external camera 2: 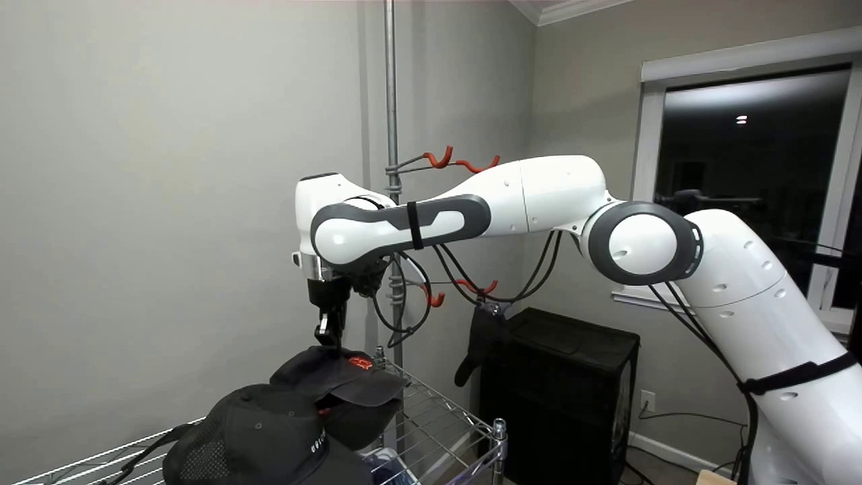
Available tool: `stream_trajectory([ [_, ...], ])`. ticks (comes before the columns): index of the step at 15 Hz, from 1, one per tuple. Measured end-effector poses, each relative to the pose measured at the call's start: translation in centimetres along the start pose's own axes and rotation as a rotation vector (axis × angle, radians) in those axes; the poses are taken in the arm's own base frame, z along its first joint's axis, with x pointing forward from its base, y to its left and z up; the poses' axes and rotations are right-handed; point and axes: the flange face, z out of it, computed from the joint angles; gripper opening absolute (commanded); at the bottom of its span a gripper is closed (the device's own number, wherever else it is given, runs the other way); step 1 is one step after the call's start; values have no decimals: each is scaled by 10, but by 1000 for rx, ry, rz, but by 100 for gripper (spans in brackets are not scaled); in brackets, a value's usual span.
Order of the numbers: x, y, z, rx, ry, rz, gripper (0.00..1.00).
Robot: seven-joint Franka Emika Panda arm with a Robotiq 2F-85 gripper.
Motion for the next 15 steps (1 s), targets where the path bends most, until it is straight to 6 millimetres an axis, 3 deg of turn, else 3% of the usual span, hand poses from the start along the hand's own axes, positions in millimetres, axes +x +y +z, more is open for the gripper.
stream_trajectory([
  [3,-5,7,-23,-16,28,59,2],
  [6,-20,21,-68,-53,77,183,2],
  [11,-58,40,-137,-89,99,283,2],
  [15,-91,43,-189,-106,119,309,2],
])
